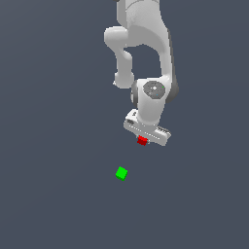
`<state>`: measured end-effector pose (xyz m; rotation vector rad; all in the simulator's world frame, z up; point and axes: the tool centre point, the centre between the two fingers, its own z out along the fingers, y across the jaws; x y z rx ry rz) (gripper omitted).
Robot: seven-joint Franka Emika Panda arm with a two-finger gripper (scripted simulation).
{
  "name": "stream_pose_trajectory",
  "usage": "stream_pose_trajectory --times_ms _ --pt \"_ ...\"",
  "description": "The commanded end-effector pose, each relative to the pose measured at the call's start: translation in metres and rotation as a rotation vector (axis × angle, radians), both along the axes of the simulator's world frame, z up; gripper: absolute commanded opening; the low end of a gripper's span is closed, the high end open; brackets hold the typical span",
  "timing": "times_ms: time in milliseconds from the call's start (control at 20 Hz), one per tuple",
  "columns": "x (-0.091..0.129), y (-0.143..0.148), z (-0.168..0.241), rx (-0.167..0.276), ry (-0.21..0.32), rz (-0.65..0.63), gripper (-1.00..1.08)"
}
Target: Stack the red cube on top of the green cube.
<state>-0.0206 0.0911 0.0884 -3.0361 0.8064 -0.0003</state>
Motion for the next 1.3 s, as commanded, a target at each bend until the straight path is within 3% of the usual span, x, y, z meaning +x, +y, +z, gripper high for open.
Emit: stream_pose_trajectory --times_ms 0,650,1250 --pt "0.000 0.000 0.015 0.000 0.000 0.000 -1.00" --pt "0.005 -0.004 0.028 0.000 -0.001 0.000 -1.00" --pt "0.050 -0.038 0.009 0.000 0.000 0.000 -1.00"
